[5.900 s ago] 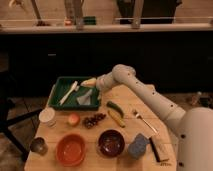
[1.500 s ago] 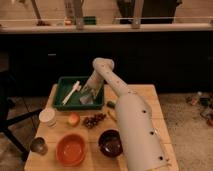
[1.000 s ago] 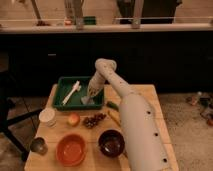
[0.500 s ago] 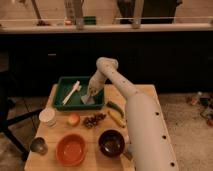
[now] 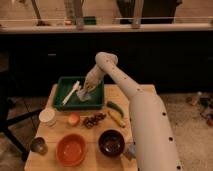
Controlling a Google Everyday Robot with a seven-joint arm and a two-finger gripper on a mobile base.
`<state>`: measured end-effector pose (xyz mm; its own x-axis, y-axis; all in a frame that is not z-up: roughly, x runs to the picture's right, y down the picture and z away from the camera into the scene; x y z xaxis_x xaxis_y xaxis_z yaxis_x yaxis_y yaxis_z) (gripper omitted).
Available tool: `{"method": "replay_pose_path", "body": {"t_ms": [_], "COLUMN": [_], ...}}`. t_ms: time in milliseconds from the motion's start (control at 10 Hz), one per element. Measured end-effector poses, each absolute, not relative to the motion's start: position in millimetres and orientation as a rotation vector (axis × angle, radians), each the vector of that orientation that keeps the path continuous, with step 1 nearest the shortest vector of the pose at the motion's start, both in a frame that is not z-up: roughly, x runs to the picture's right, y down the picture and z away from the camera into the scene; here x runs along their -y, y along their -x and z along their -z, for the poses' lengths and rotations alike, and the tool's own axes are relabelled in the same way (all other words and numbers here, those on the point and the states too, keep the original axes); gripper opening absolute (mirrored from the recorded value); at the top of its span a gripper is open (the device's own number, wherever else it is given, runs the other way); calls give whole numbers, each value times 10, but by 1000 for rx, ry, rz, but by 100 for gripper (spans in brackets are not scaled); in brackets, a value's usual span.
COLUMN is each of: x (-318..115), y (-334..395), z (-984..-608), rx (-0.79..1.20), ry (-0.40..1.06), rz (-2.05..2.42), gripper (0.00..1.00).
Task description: Place towel in purple bowl
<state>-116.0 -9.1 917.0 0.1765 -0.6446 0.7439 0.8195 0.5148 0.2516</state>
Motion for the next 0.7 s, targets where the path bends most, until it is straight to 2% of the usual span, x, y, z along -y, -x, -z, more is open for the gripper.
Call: {"method": "replay_pose_path", "body": {"t_ms": [400,700], "x": [244,191], "y": [1247,1108], "z": [-8760,-8442], "rx": [969,973], "ry": [182,161], "rz": [1100,1108], "gripper": [0,0]}}
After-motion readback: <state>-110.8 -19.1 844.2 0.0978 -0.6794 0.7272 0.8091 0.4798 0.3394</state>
